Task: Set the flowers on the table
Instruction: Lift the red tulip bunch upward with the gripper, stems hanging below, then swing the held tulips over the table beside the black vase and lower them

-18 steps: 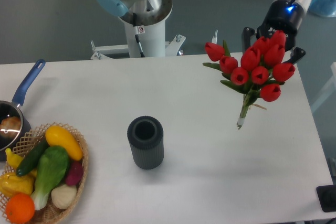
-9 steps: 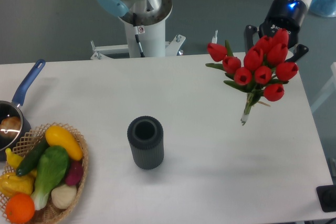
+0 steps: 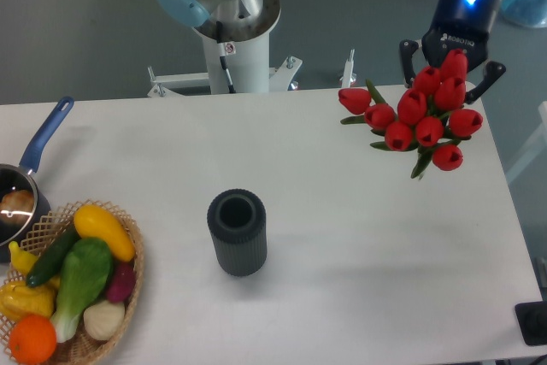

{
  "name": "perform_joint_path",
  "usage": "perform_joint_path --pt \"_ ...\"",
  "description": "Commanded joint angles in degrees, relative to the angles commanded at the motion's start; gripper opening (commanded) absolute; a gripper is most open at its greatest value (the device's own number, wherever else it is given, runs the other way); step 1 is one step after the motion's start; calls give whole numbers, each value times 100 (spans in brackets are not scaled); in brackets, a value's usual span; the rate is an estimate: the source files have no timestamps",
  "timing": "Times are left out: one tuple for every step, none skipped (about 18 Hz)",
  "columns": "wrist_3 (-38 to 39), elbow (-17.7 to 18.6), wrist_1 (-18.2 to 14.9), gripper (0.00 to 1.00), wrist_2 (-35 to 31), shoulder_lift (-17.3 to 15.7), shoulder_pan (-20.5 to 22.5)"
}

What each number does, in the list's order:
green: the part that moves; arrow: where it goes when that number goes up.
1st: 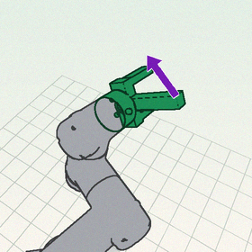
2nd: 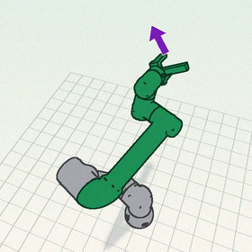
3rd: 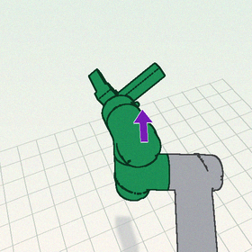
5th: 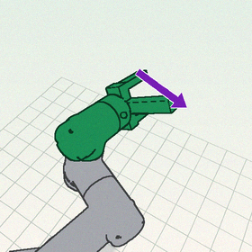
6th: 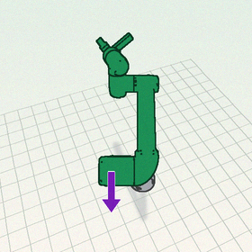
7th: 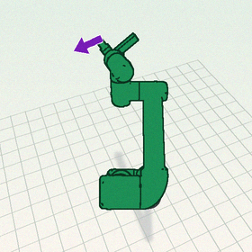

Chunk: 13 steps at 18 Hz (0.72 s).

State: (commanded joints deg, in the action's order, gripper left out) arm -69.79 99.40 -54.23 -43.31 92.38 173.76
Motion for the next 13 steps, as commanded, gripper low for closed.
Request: perform_joint_path --pt "0 -26 0 36 -194 -18 0" --pt "0 -35 0 36 -439 -61 -9" --pt "0 -44 -9 36 -711 -97 -17" --pt "0 -53 0 36 -1045 -123 -35" --pt "-9 -44 0 37 -1405 -167 -61" --pt "-44 -44 0 37 -1783 -202 -70" --pt "-53 -53 0 37 -2091 -211 -123" --pt "-53 -53 0 37 -2355 -211 -210" --pt "-61 -61 0 37 -2619 -211 -289" --pt "-70 -62 0 37 -2900 -211 -325" --pt "-79 -62 0 37 -3225 -203 -369" --pt "-79 -70 0 37 -3550 -194 -439" --pt "-79 -88 0 37 -3875 -142 -570"
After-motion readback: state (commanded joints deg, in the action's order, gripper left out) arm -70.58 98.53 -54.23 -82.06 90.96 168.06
